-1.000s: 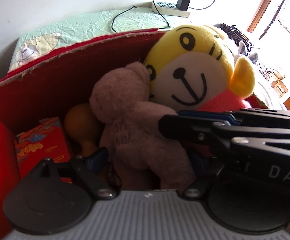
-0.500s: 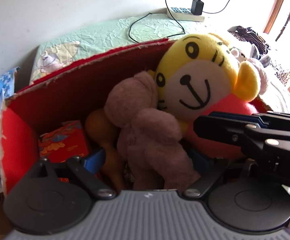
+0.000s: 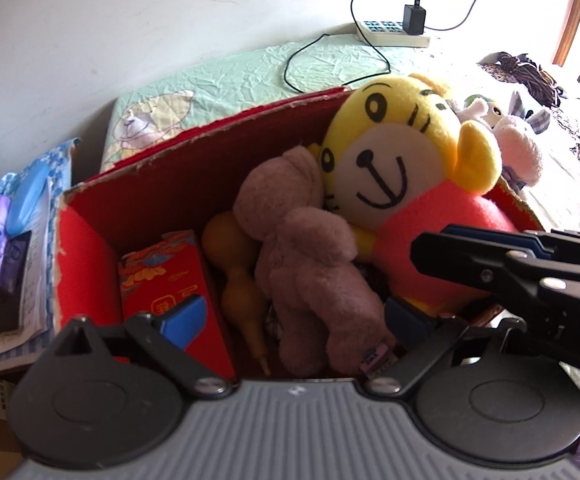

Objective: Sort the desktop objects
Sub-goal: 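Open the right gripper and withdraw it from the red box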

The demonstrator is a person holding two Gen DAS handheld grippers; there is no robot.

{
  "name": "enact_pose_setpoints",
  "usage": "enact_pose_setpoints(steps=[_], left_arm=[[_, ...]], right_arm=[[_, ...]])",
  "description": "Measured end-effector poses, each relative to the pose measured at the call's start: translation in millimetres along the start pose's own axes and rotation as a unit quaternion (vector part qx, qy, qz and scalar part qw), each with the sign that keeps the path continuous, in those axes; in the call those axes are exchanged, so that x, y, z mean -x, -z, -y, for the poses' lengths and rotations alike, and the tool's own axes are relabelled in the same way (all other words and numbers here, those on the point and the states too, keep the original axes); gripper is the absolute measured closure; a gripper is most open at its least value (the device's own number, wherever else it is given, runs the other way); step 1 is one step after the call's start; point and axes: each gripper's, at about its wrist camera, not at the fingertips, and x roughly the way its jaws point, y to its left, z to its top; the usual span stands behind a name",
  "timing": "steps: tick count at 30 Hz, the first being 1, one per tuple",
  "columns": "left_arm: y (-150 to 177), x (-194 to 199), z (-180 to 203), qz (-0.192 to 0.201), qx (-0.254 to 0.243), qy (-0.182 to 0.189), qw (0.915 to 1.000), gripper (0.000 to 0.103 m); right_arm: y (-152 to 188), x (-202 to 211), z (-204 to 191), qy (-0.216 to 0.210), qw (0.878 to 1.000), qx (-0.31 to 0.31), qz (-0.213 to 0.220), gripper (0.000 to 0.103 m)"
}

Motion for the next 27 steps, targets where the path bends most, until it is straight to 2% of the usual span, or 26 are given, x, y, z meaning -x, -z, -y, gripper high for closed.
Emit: enact_pose_setpoints(steps=[13, 27], left_arm=[[10.4, 16.8, 8.3, 0.012, 0.015, -0.033, 0.9993, 0.007], [4.3, 21.8, 19.4, 0.007, 0.061, -0.072, 0.9955, 0.007]], right_arm=[[9.7, 12.3, 13.3, -0.042, 0.998, -0.043, -0.004, 0.079], [-0.8, 28.0, 38.1, -0.113, 0.993, -0.025, -0.031, 0.078]])
